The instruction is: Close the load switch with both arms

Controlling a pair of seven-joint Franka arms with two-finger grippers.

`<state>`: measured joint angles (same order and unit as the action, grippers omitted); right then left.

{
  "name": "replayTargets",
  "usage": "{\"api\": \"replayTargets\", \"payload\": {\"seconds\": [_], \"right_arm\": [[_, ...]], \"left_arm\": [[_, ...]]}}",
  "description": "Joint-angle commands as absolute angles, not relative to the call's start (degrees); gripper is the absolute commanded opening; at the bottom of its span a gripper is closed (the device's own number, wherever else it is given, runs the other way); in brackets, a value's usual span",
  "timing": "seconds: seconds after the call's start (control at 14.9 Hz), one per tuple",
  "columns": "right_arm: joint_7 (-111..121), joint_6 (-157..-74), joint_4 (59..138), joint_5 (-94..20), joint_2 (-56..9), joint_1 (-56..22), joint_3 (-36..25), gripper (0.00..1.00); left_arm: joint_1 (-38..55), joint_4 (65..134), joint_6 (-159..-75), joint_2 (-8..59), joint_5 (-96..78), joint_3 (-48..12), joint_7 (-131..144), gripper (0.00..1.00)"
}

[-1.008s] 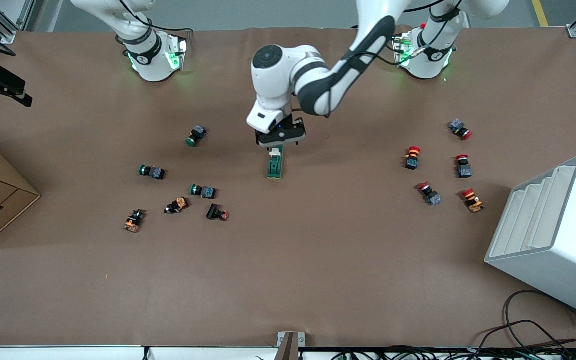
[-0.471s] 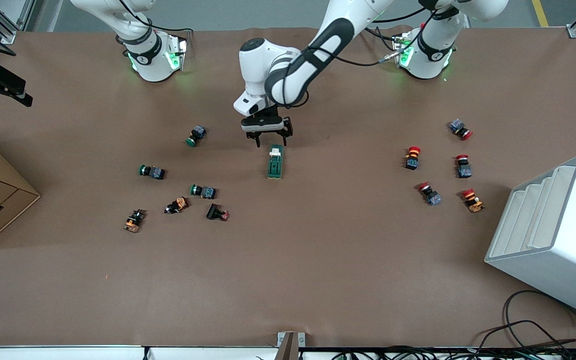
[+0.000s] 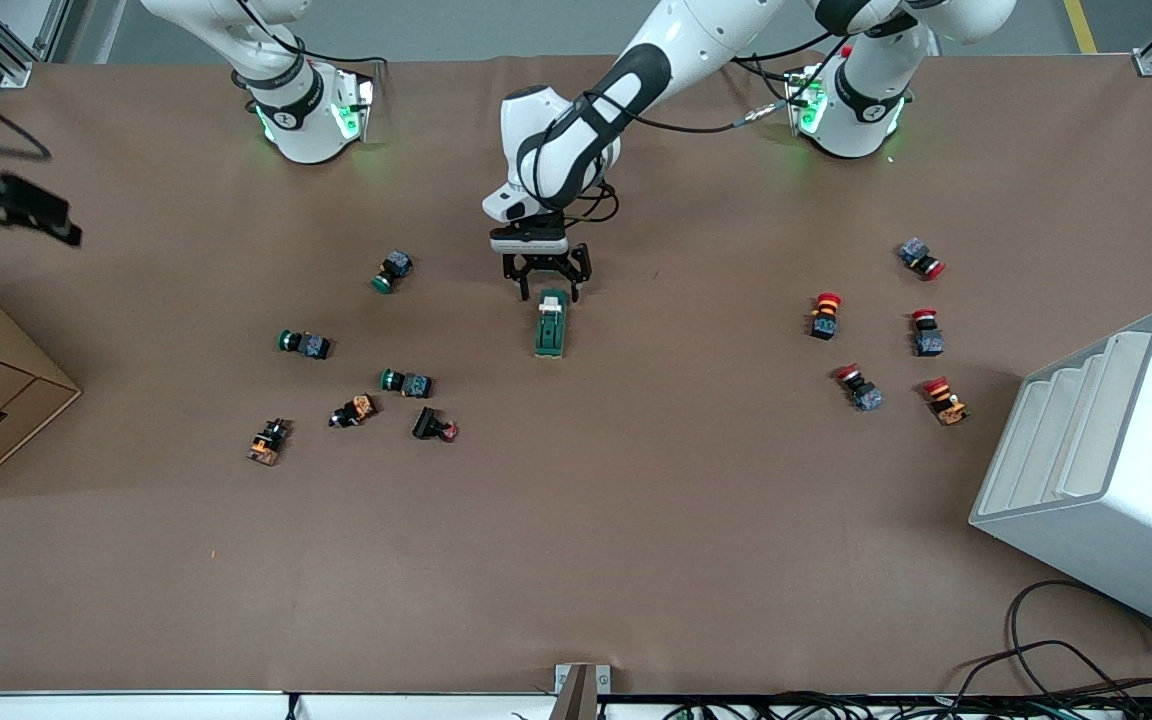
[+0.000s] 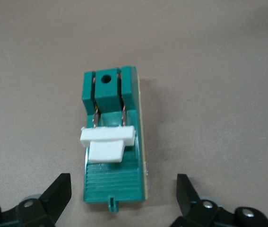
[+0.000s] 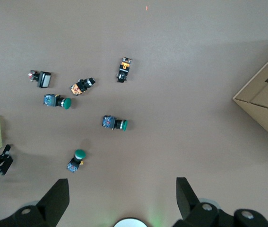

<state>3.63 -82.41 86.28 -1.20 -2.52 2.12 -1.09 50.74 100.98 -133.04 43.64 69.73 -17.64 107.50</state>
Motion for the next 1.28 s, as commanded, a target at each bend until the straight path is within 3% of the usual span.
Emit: {"api": "replayTargets", "payload": {"seconds": [0.0, 0.27, 0.81, 1.01, 1.21], "right_arm": [[3.87, -86.03, 85.34, -0.18, -8.42, 2.11, -0.79, 1.00], [-5.30, -89.65, 86.66, -1.05, -9.66, -0.78, -0.70, 1.00], [-50.40, -96.05, 89.99, -1.14, -12.74, -19.31, -0.62, 1.00], [-65.17, -103.59, 95.16, -1.14, -13.27, -26.08, -0.62, 1.00], [-84.58, -116.67, 103.24, -2.98, -13.36, -32.32, -0.62, 1.00]], "left_arm": [[50.63, 103.53, -133.77, 42.10, 71.19, -17.32, 114.31, 0.98], [50.71, 105.73, -133.86, 42.10, 78.99, -17.40, 125.83, 0.98], [51.59, 109.25, -133.25, 41.22, 81.83, -17.75, 128.58, 0.97], [52.47, 109.86, -132.02, 41.66, 85.59, -17.75, 133.40, 0.97], [53.35, 111.27, -131.75, 41.92, 91.30, -17.75, 141.65, 0.97]]}}
